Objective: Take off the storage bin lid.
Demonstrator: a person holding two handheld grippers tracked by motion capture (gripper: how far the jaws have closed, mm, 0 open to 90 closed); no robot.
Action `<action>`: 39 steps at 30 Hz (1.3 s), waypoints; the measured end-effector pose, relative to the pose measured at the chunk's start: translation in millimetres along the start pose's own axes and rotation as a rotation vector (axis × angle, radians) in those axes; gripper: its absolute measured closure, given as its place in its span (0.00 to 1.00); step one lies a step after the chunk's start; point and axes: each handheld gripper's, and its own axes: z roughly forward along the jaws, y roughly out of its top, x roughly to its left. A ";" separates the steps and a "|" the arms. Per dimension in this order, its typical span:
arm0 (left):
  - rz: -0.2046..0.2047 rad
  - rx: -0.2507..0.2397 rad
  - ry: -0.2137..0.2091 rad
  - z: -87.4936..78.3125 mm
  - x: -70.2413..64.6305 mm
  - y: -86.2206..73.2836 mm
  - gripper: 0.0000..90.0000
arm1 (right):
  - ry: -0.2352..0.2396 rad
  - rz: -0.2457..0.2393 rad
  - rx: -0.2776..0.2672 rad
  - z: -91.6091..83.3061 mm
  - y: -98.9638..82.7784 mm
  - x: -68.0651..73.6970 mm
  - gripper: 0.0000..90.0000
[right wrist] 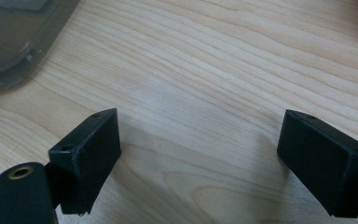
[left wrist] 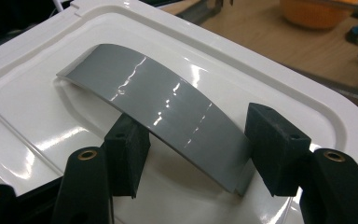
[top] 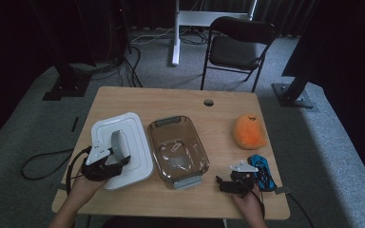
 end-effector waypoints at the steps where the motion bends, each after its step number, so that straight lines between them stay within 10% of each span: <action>1: -0.001 0.001 -0.003 0.9 0.1 -1.2 0.46 | 0.000 0.000 0.000 0.0 0.0 0.0 0.14; 39: -0.032 0.101 -0.071 58.5 -3.5 -53.0 0.46 | 0.000 -0.002 -0.001 0.1 0.1 -0.1 0.14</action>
